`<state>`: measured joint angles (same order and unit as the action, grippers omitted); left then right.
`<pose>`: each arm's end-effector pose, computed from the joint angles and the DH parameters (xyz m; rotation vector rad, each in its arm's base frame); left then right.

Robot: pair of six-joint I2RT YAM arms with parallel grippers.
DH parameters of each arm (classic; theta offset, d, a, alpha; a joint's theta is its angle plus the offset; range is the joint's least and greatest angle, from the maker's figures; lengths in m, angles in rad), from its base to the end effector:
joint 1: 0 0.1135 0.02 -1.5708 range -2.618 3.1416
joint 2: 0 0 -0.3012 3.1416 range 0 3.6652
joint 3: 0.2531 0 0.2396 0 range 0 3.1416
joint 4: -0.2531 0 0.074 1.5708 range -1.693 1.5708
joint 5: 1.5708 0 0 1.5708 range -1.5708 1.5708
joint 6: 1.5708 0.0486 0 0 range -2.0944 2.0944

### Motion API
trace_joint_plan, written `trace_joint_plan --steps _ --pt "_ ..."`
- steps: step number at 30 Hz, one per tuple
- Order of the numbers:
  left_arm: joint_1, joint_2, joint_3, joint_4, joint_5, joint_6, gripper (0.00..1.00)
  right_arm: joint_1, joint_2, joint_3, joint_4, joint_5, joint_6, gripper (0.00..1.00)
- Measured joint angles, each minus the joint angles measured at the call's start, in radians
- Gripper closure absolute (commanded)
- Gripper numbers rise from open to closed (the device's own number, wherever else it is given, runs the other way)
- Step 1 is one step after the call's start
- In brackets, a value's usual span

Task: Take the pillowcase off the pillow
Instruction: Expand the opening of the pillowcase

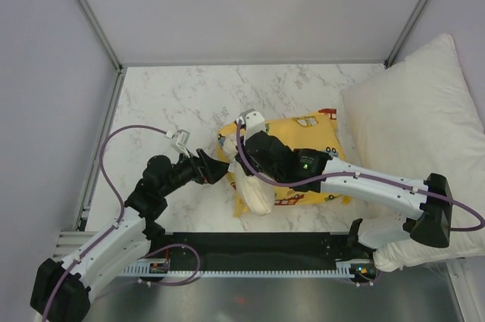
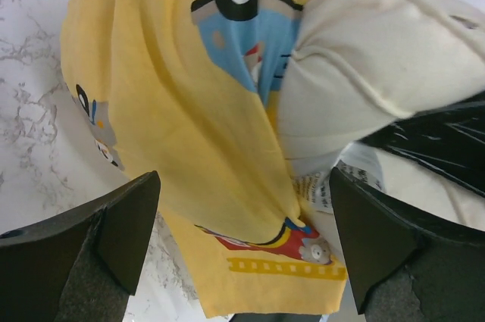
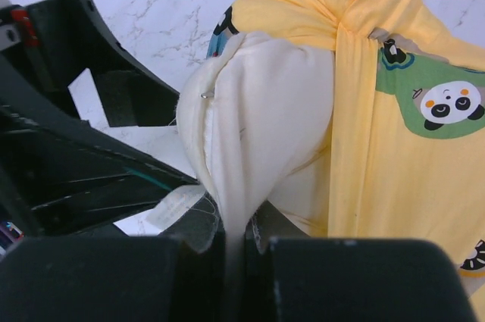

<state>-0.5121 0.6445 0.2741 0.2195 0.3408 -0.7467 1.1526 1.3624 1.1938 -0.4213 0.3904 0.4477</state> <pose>0.1103 -0.0806 0.2484 0.0553 1.8727 -1.1955 0.1368 0.2623 0.3622 -0.5279 2.0912 0.5263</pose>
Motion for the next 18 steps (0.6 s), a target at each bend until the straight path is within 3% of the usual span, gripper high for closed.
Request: trace_joint_plan --steps 7,10,13,18 --pt "0.0 0.098 0.002 0.062 -0.001 0.0 0.03 -0.004 -0.008 -0.001 0.017 -0.051 0.003 1.0" --pt "-0.001 0.117 0.004 0.093 0.001 0.0 0.28 -0.007 -0.027 -0.011 0.019 -0.053 0.008 1.0" --pt "-0.005 0.117 0.003 0.098 0.0 0.002 0.38 -0.007 -0.056 -0.021 0.023 -0.053 0.01 1.0" --pt "-0.007 0.103 0.003 0.132 0.003 0.002 0.34 -0.007 -0.103 -0.025 0.02 -0.051 0.011 1.0"
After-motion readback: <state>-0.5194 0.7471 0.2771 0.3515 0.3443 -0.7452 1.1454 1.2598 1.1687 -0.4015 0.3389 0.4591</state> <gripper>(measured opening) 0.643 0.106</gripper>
